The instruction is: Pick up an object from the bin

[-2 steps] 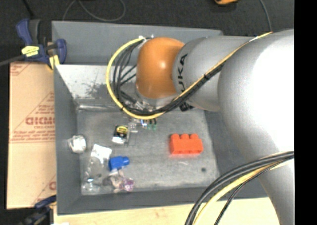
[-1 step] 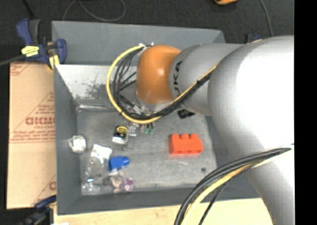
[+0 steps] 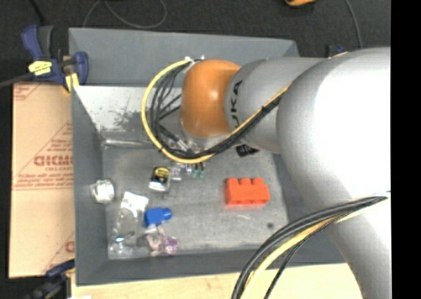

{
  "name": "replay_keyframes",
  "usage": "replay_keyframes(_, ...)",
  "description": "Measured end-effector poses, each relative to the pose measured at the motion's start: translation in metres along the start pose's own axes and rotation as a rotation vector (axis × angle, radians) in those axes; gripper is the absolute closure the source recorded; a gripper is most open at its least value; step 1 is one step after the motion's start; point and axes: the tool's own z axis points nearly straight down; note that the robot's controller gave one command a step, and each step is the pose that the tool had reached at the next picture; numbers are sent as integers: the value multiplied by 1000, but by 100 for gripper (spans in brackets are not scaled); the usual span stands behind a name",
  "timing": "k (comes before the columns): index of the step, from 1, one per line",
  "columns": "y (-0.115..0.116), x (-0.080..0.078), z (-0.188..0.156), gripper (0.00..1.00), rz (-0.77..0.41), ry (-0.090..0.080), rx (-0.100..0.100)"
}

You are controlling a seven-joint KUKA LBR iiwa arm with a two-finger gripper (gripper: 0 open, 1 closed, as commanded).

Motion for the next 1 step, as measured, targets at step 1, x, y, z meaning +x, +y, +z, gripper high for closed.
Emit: replay_keyframes(1, 0, 0, 0, 100, 0, 0, 0)
